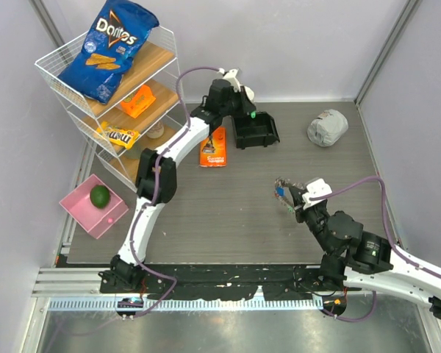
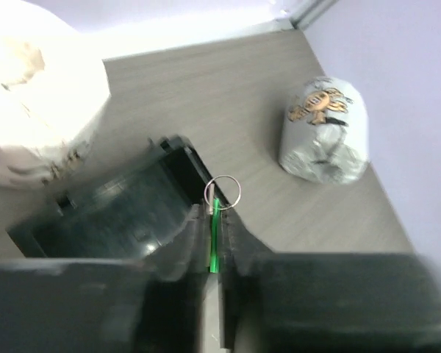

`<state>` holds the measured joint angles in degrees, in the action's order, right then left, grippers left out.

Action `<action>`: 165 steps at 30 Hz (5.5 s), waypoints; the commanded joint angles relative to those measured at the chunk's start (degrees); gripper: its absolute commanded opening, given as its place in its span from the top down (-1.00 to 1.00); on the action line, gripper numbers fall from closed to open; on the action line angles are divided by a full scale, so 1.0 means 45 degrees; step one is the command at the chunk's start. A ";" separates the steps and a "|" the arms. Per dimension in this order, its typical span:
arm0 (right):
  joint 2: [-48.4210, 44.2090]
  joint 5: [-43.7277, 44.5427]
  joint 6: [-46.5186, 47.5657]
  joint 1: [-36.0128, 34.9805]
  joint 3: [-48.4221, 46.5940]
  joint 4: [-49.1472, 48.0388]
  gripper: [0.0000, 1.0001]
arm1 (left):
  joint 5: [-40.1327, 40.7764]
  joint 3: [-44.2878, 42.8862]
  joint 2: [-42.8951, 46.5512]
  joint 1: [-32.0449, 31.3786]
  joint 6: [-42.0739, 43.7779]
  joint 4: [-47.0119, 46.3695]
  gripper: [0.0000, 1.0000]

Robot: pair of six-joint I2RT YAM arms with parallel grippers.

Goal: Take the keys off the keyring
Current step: Place the key in the container, then adjust the keyring.

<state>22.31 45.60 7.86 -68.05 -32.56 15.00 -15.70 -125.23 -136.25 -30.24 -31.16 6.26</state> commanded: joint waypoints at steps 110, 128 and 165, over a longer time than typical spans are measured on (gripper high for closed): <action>0.4554 -1.2790 0.5518 0.2486 -0.4873 0.2017 -0.51 | 0.1670 1.5915 1.8051 -0.6189 1.0067 0.5111 1.00; 0.6762 -1.4900 0.6653 0.2486 -0.5793 0.3385 -0.28 | 0.1655 1.6480 1.9709 -0.7089 1.0947 0.4762 1.00; 0.7466 -1.5196 0.5578 0.2427 -0.5539 0.2096 -0.37 | -0.0533 1.6950 2.0707 -0.7128 1.0928 0.3706 1.00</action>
<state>55.55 -24.64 33.91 -56.77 -57.74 25.54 -12.71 -46.72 -43.79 -61.82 16.64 34.04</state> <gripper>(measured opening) 0.663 0.067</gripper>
